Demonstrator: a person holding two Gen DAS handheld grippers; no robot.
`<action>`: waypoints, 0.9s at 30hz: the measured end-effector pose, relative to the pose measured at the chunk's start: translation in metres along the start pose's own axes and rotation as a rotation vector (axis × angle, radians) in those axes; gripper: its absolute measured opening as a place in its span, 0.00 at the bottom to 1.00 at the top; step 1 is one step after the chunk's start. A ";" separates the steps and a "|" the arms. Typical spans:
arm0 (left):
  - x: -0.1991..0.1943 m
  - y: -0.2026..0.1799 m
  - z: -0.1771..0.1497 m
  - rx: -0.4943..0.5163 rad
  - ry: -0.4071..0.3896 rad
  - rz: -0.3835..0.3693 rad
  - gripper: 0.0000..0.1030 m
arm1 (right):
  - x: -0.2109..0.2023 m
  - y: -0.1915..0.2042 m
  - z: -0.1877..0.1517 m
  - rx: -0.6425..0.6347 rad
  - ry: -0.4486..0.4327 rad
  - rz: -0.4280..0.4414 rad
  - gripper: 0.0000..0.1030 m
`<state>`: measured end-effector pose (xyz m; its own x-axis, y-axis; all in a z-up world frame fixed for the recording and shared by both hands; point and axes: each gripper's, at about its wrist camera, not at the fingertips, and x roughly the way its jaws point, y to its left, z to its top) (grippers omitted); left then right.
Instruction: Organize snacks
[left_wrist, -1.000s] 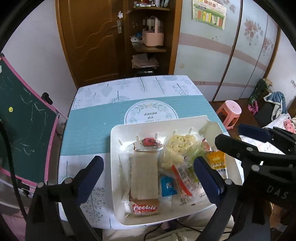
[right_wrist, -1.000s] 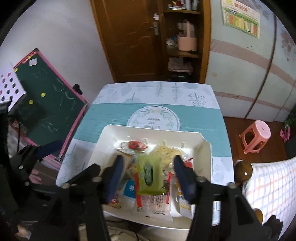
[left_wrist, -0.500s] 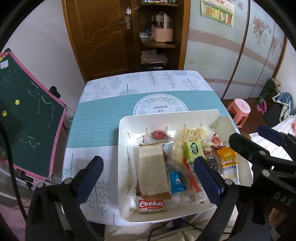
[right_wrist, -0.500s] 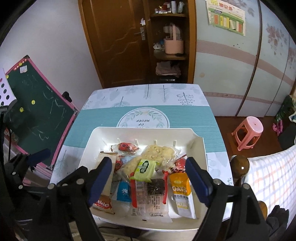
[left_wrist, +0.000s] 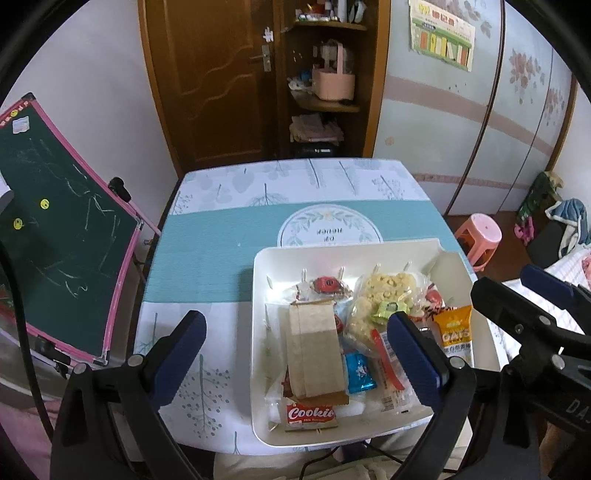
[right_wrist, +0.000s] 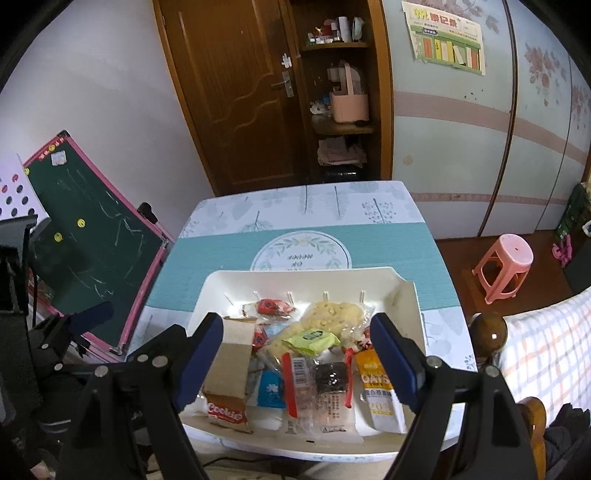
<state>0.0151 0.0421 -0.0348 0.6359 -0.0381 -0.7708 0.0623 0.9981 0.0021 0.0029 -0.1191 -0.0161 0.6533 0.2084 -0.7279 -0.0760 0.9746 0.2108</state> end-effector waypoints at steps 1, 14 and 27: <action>-0.003 0.001 0.000 -0.003 -0.013 0.006 0.96 | -0.002 0.001 0.001 0.005 -0.003 0.006 0.80; -0.012 0.013 -0.001 -0.050 -0.038 0.058 0.99 | -0.005 0.009 0.004 -0.023 -0.049 -0.065 0.80; -0.005 0.023 0.000 -0.095 -0.023 0.088 0.99 | 0.006 0.010 0.001 -0.052 -0.017 -0.064 0.80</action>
<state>0.0137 0.0653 -0.0308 0.6531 0.0501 -0.7556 -0.0672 0.9977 0.0081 0.0072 -0.1084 -0.0180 0.6704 0.1445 -0.7278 -0.0722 0.9889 0.1299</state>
